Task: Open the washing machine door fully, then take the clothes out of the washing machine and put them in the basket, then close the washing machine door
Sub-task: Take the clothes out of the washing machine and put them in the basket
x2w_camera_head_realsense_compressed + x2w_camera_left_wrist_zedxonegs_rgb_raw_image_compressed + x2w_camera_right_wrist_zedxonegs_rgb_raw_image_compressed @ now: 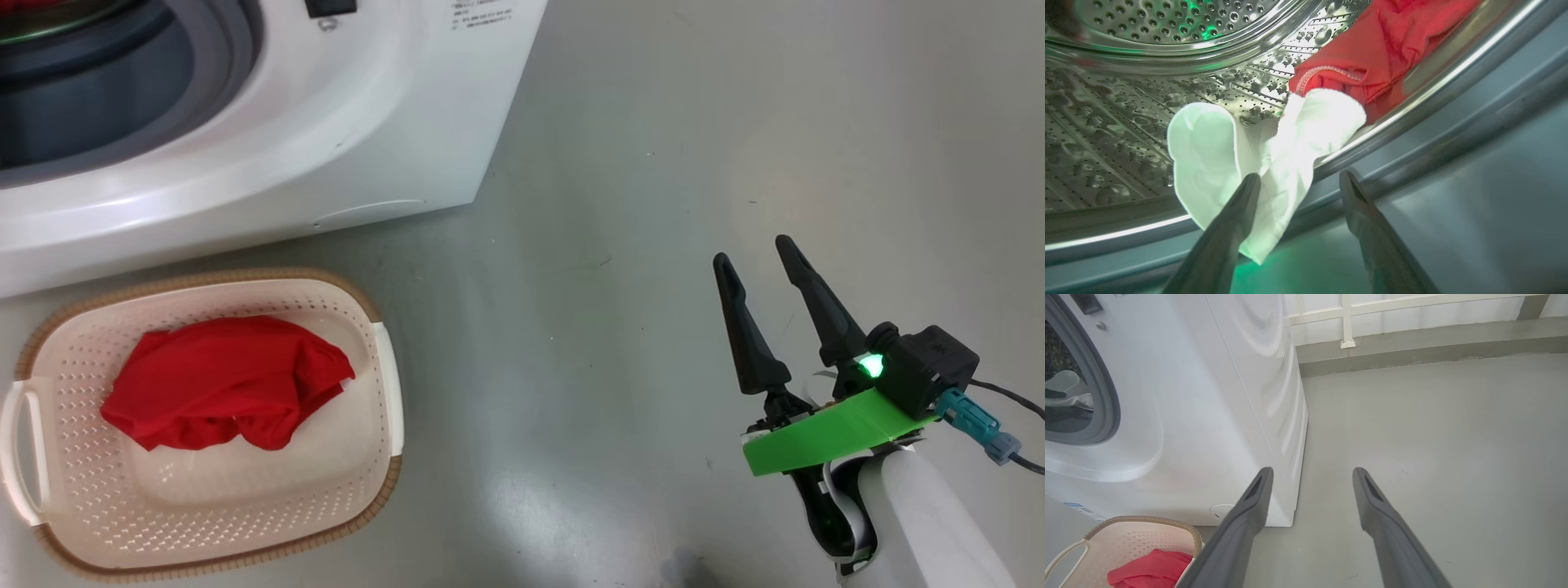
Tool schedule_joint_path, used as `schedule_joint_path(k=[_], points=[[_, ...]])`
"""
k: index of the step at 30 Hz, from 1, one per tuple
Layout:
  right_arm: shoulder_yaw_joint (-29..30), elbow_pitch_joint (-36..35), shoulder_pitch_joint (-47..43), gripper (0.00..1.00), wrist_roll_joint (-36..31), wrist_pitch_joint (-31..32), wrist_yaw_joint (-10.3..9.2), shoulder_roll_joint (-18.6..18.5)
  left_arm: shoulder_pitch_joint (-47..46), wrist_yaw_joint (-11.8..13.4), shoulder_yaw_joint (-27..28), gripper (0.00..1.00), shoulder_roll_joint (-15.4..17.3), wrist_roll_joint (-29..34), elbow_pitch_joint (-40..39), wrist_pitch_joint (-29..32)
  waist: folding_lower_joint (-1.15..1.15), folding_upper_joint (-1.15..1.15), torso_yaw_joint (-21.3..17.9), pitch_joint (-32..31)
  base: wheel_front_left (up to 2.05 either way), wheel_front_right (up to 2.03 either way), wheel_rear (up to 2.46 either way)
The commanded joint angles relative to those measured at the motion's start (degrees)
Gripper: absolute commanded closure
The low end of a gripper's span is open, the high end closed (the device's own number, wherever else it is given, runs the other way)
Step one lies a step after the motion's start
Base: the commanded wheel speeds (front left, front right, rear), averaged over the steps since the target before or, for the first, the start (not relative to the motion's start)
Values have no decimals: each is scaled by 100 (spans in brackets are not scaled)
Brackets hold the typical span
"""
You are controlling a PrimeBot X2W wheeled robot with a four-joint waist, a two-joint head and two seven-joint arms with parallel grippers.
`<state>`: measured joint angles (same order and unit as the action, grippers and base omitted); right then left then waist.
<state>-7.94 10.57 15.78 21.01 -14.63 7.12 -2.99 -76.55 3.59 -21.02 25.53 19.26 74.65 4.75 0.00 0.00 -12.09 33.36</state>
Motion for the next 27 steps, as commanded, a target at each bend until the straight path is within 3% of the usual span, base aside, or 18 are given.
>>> schedule_joint_path(k=[1,3,4,5,6,7,9,11,15,27], points=[[-112,-150,55,0,12,-37,36,11,-80,87,34,0,354,-100,-79,30,0,0,-10,10,0,0,0],[-108,-156,49,0,11,-37,36,11,-58,125,18,3,343,-120,-78,47,0,0,-14,7,0,0,0],[-107,-158,42,0,10,-37,36,11,-49,143,8,16,335,-127,-78,54,0,0,-14,4,0,0,0],[-106,-159,36,0,8,-37,36,11,-41,161,-2,43,326,-136,-78,63,0,0,-14,-1,0,0,0],[-105,-161,29,0,6,-37,36,11,-36,177,-12,53,316,-144,-77,74,0,0,-13,-7,0,0,0],[-105,-162,24,0,3,-37,36,11,-32,192,-23,56,304,-152,-77,86,0,0,-12,-13,0,0,0],[-104,-164,19,0,-1,-37,36,11,-24,216,-44,73,275,-169,-77,101,0,0,-8,-26,0,0,0],[-103,-165,18,0,-2,-37,36,11,-20,231,-55,76,261,-178,-76,101,0,0,-5,-34,0,0,0],[-105,-173,3,0,-10,-37,36,11,-2,262,-80,100,252,-230,-76,50,0,0,2,-61,0,0,0],[-68,-168,8,0,-37,-37,36,11,23,262,90,100,176,-665,-101,-447,0,0,81,-119,0,0,0]])
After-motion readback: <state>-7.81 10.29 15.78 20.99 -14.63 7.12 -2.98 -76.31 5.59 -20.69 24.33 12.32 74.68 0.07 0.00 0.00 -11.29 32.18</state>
